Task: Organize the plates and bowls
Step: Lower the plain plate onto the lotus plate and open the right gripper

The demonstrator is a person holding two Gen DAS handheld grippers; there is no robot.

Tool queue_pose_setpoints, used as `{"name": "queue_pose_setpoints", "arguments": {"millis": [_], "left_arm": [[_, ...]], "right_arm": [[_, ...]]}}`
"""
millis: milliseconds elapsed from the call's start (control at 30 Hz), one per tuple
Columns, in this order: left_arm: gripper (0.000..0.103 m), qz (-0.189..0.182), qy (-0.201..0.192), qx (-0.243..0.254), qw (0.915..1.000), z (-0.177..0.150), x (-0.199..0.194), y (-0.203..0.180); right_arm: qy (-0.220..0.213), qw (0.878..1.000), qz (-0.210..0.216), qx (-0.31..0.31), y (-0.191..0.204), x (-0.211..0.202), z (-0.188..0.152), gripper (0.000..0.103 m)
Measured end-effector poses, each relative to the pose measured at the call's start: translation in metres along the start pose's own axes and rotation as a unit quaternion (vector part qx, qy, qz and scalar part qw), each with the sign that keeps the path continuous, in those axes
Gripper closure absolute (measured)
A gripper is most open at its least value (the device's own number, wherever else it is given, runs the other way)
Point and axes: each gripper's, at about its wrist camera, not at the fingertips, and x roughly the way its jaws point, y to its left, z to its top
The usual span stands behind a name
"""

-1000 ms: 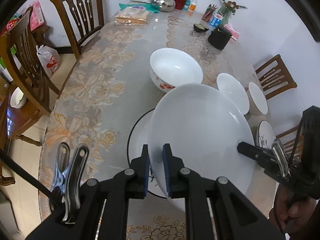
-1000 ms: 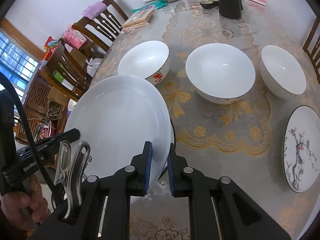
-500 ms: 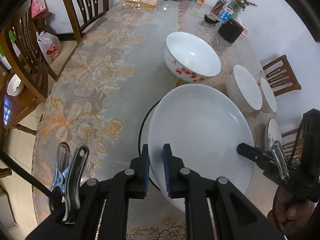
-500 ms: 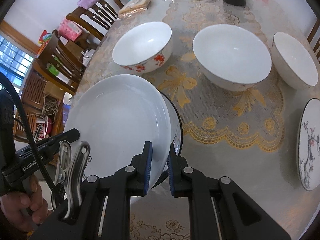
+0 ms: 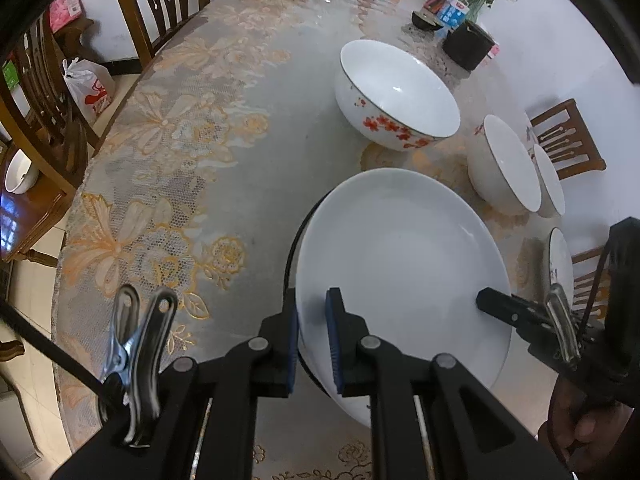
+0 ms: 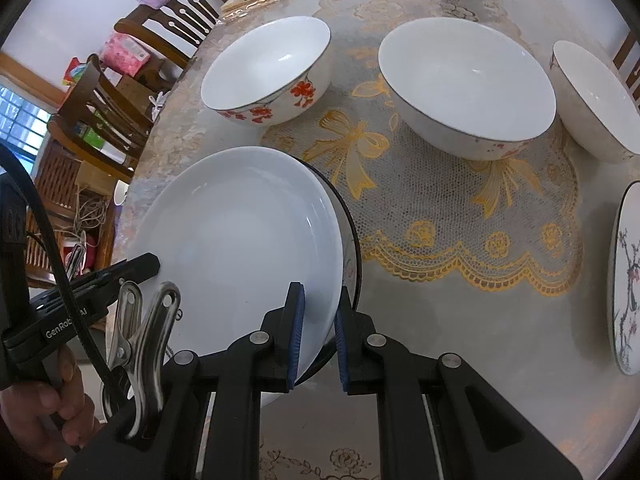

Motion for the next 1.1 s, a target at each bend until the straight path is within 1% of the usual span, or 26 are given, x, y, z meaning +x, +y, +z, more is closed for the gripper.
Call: {"name": "queue_pose_setpoints", "arguments": {"millis": [67,233,300,333,500,733,967,1067,1100], "left_arm": [[0.089,0.002,0.002,0.004,1.0,0.0,0.004,0.001],[0.091,0.018,-0.009,0.017,0.9997,0.002,0.007,0.0],[0.092,0.022,-0.004,0.017,0.9996,0.002,0.009,0.002],[0.092,0.022,0.001,0.018,0.9996,0.002,0.012,0.002],[0.091,0.027,-0.002,0.025,0.9993,-0.001,0.015,0.001],[0.09,0.031,0.003,0.024,0.9992,0.002,0.016,0.0],[0.09,0.038,0.01,0.02,0.999,0.004,0.016,-0.001],[0.089,0.037,0.014,0.014,0.9991,0.005,0.017,0.0],[0.084,0.041,0.017,0.012,0.9989,0.005,0.018,0.0]], "right_arm": [[0.003,1.0,-0.001,0.002,0.0,0.005,0.0,0.088],[0.005,1.0,0.0,0.004,0.002,0.013,0.0,0.088],[0.006,1.0,0.0,0.004,0.002,0.015,0.0,0.088],[0.007,1.0,-0.004,0.002,0.002,0.016,-0.001,0.088],[0.007,1.0,-0.013,-0.01,0.005,0.013,0.001,0.088],[0.03,0.999,-0.029,-0.014,0.012,0.015,0.006,0.087],[0.037,0.998,-0.05,-0.032,0.021,0.014,0.008,0.087],[0.035,0.998,-0.048,-0.031,0.02,0.012,0.01,0.084],[0.035,0.998,-0.046,-0.029,0.019,0.011,0.01,0.084]]}}
